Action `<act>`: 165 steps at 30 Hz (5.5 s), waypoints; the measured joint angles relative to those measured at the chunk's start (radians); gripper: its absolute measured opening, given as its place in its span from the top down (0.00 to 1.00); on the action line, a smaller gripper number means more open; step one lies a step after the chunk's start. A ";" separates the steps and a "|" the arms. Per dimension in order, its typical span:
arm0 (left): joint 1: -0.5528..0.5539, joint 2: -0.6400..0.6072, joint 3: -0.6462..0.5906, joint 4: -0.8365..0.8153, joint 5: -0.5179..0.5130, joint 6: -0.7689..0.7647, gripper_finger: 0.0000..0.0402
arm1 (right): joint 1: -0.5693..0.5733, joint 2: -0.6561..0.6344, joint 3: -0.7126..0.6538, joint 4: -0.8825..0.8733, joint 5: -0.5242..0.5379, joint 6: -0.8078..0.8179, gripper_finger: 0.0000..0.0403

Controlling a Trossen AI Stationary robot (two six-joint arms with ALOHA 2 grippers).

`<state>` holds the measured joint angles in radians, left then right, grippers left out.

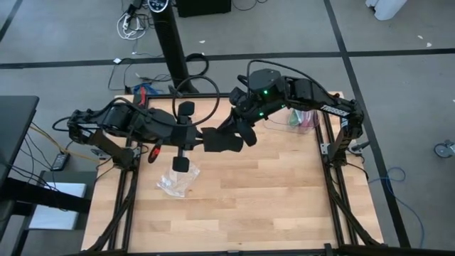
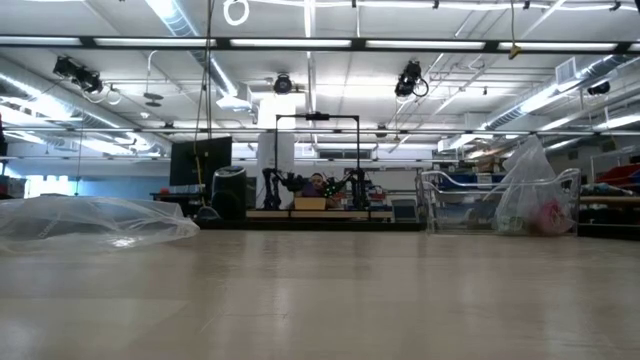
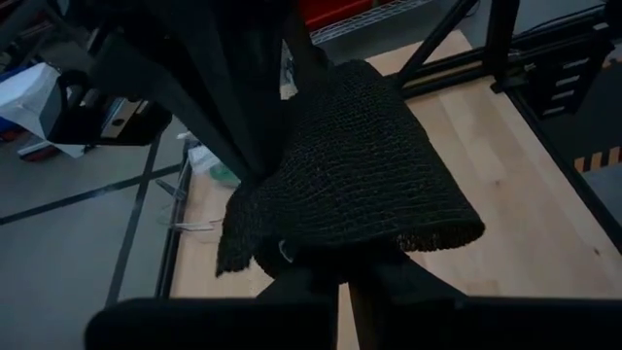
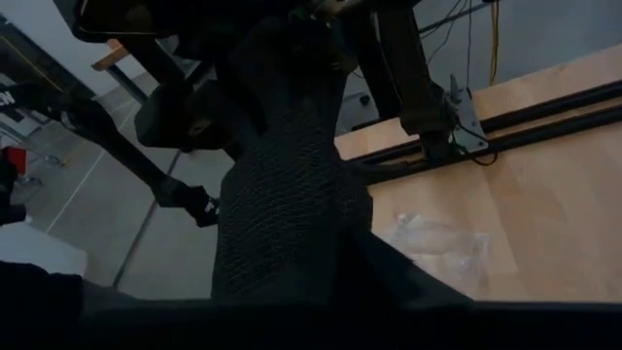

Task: Roll bandage
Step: Roll the black bandage

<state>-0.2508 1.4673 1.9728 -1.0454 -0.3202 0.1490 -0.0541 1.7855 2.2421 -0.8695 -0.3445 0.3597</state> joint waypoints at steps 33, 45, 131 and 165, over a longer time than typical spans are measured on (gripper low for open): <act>-0.006 -0.002 0.000 -0.076 -0.019 -0.147 0.97 | 0.051 -0.128 0.000 0.120 0.212 0.013 1.00; -0.024 -0.009 0.001 -0.016 0.005 -0.139 0.97 | 0.070 -0.143 0.000 0.102 0.316 -0.003 1.00; 0.256 -0.050 -1.329 1.647 0.748 -1.713 0.97 | 0.132 -0.127 -0.170 -0.260 0.193 -0.021 0.85; 0.337 -0.075 -1.146 2.466 0.631 -1.640 0.97 | 0.072 -0.230 -0.196 0.141 0.370 0.006 0.53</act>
<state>0.0859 1.3922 0.8268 1.4210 0.3106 -1.4909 0.0177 1.5554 2.0457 -0.7288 0.0256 0.3661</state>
